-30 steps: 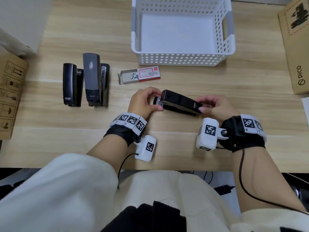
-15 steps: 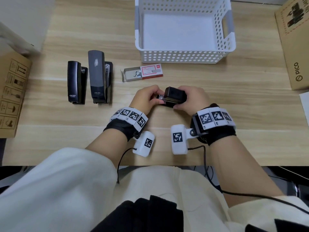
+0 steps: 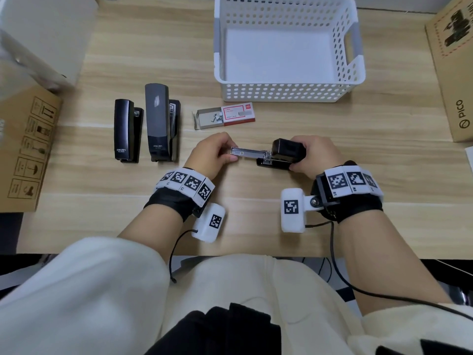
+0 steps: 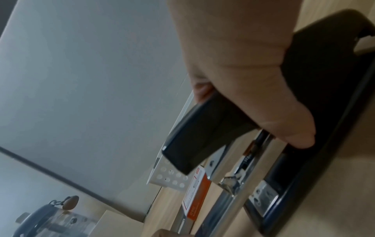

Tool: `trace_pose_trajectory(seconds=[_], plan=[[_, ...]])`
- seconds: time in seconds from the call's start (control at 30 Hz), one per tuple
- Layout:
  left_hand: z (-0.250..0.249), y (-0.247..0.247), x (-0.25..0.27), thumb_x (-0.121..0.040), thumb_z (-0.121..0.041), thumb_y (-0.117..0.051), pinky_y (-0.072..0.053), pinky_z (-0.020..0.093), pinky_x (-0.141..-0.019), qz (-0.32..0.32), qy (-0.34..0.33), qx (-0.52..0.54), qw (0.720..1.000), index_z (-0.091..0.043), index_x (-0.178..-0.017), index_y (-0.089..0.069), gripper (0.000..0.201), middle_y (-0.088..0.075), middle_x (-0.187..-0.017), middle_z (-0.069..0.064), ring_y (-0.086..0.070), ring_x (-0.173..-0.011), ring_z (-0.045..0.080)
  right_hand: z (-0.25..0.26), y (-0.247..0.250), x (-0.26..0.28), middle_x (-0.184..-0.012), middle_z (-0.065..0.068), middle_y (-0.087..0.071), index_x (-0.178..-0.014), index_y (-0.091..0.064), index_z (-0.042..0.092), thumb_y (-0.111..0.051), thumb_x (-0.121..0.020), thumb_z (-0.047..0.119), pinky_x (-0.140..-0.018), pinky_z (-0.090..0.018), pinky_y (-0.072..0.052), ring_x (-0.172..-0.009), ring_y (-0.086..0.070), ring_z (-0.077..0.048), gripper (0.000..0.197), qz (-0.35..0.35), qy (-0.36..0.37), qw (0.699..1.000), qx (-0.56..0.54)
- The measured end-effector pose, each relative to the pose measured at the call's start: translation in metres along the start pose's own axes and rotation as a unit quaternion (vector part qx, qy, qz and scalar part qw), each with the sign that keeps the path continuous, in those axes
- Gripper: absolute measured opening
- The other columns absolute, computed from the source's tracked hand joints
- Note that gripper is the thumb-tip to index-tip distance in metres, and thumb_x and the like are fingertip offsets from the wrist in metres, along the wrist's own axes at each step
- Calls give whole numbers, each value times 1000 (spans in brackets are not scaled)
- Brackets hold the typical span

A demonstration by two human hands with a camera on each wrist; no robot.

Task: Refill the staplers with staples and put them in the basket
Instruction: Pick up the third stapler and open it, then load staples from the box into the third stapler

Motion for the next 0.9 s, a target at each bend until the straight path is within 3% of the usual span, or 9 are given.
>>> trace_pose_trajectory(seconds=[0.13, 0.27, 0.37, 0.43, 0.5, 0.57, 0.73, 0.9], plan=[[-10, 10, -3, -69, -18, -78, -44, 30, -81, 30, -4, -31, 999, -14, -98, -61, 33, -57, -91, 0, -52, -83, 16, -1, -2, 0, -100, -6, -68, -101, -65, 22, -67, -73, 2, -79, -32, -46, -98, -59, -27, 34, -3, -4, 1000, 3], [-25, 52, -20, -84, -20, -63, -41, 29, -83, -133, -19, -65, 989, -10, -94, -64, 14, -63, -101, 5, -56, -90, 19, -2, -3, 0, -99, -5, -68, -100, -65, 23, -67, -73, 4, -75, -30, -46, -97, -60, -28, 33, -7, -9, 1000, 4], [-22, 66, -38, -85, -14, -60, -39, 32, -92, -180, 14, -104, 978, -9, -97, -65, 14, -56, -112, 11, -52, -107, 26, -2, -1, 1, -100, -5, -68, -101, -64, 24, -65, -73, 4, -81, -34, -49, -98, -60, -29, 35, -6, -9, 1000, 4], [-22, 64, -48, -79, -18, -68, -34, 33, -97, -166, 26, -135, 977, -12, -106, -63, 28, -51, -120, 10, -44, -117, 27, -1, 0, 1, -102, -4, -68, -102, -64, 24, -65, -74, 4, -81, -34, -49, -99, -59, -29, 34, -6, -8, 1000, 10], [-21, 54, -56, -72, -29, -75, -29, 39, -102, -104, 39, -201, 973, -20, -116, -58, 49, -48, -127, 6, -39, -123, 27, 0, 0, 2, -103, -4, -67, -103, -64, 23, -65, -74, 5, -83, -35, -49, -100, -59, -29, 34, -5, -6, 1000, 12], [-14, 46, -59, -69, -33, -77, -24, 43, -103, -71, 59, -230, 969, -27, -121, -55, 57, -47, -130, 3, -38, -125, 26, 0, 0, 2, -104, -4, -67, -104, -64, 23, -65, -75, 5, -83, -35, -49, -101, -59, -28, 34, -4, -4, 1000, 13], [4, 35, -49, -74, -31, -72, -26, 38, -97, -106, 87, -116, 984, -27, -119, -55, 49, -48, -126, 3, -38, -122, 26, 0, -2, 1, -106, -4, -67, -107, -64, 23, -65, -75, 5, -84, -35, -49, -102, -59, -27, 37, 2, -3, 1000, 12], [1, 27, -37, -77, -25, -66, -32, 39, -101, -128, 29, 22, 991, -13, -122, -50, 49, -48, -123, 8, -41, -118, 28, 0, -2, 0, -105, -3, -67, -106, -64, 22, -65, -74, 5, -84, -37, -49, -101, -59, -28, 36, 0, 2, 1000, 14]])
Point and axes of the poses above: each hand's wrist, its own x-axis away from the middle knuckle, its own y-axis out of the back of the hand, z = x × y, the point moved 8 cm from there along -x, towards the middle knuckle
